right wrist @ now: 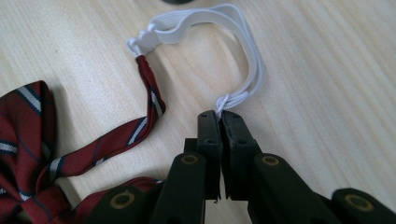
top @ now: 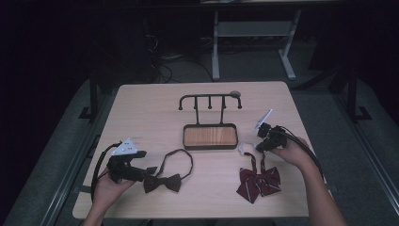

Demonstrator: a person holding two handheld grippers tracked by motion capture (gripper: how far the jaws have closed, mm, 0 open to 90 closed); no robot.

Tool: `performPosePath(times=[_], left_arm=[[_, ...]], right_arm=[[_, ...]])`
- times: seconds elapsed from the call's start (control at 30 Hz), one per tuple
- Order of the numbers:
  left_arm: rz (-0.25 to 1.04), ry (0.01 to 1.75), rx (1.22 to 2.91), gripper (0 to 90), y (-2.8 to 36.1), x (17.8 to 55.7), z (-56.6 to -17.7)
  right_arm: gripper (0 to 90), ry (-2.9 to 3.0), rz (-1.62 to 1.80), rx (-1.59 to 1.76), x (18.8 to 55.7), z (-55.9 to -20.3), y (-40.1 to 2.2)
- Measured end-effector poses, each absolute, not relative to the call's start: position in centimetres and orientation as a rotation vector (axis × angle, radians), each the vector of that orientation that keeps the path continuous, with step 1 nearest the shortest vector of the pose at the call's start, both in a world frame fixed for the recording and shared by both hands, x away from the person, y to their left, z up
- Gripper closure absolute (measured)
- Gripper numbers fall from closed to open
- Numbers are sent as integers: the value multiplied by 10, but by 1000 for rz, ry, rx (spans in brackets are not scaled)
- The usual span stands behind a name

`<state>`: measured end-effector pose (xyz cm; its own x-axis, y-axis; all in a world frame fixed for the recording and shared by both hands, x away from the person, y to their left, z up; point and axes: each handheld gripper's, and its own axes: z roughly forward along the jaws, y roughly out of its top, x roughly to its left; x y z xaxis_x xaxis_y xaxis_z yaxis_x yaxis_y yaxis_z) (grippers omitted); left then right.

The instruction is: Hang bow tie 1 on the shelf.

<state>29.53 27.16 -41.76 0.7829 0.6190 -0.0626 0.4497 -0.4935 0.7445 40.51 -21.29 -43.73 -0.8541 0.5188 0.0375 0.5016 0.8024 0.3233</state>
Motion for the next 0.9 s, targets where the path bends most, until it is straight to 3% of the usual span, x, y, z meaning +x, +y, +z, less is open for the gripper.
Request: performPosePath(times=[0.9], left_arm=[[266,791,2178,220,271,295,-418]], right_arm=[[866,2993,638,785,384,-413,-229]])
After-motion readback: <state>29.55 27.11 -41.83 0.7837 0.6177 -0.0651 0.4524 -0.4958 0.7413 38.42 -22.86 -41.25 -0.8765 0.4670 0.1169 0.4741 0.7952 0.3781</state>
